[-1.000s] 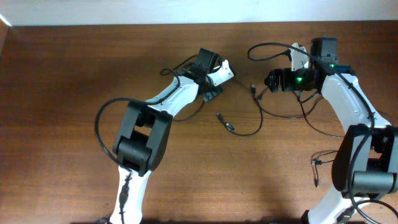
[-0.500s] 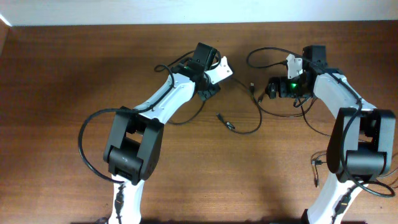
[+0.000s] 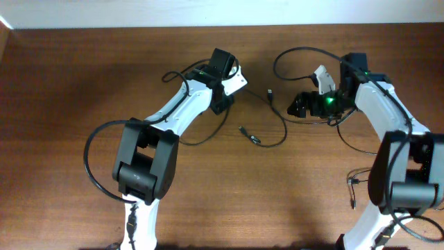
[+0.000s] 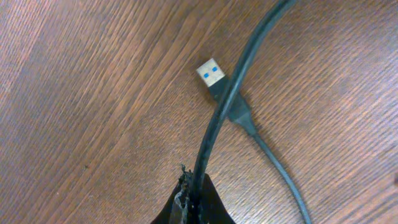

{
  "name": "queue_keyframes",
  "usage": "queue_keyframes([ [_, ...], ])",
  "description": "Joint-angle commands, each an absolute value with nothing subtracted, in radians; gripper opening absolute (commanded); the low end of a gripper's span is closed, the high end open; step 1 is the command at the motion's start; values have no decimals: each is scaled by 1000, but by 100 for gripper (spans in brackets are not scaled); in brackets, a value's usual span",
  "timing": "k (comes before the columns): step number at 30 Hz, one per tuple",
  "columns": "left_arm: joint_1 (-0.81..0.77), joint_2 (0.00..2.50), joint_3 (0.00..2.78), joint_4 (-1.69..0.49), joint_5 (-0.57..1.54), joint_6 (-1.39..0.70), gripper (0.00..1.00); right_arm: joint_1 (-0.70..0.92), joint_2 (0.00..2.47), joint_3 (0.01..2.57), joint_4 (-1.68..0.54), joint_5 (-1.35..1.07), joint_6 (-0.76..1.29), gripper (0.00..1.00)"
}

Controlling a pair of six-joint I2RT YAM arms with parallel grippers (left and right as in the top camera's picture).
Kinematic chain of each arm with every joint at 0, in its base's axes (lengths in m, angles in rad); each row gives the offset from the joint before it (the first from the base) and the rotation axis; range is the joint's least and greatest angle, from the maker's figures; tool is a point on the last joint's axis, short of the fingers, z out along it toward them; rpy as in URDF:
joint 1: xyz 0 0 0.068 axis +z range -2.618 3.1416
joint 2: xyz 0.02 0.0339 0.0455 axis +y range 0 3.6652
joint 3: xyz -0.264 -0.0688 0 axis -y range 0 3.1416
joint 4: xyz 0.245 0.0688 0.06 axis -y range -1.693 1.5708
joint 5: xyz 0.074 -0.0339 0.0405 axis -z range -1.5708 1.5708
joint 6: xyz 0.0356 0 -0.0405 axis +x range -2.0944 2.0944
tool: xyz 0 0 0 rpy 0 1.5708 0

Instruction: Untangle cables

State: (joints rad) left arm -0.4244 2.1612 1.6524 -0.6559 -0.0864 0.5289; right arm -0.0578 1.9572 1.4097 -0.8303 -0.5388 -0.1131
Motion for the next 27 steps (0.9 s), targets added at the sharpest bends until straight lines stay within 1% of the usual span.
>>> queue_keyframes([
  [1, -440, 2126, 1655, -659, -90, 509, 0, -51, 1914, 1413, -858, -654, -152, 96],
  [3, -455, 2126, 1655, -659, -90, 509, 0, -31, 1914, 1412, -911, -654, -185, 96],
  [5, -458, 2126, 1655, -656, -90, 509, 0, -4, 1914, 1412, -918, -545, -183, 96],
  [8, -458, 2126, 1655, -656, -90, 509, 0, 9, 1918, 1410, -923, -485, -184, 98],
  [19, -458, 2126, 1655, -656, -90, 509, 0, 8, 1922, 1354, -901, -458, -183, 98],
  [24, -458, 2126, 1655, -657, -90, 509, 0, 8, 1922, 1270, -809, -459, -157, 98],
  [27, -458, 2126, 1655, -657, -90, 509, 0, 8, 1922, 1263, -780, -459, -156, 98],
])
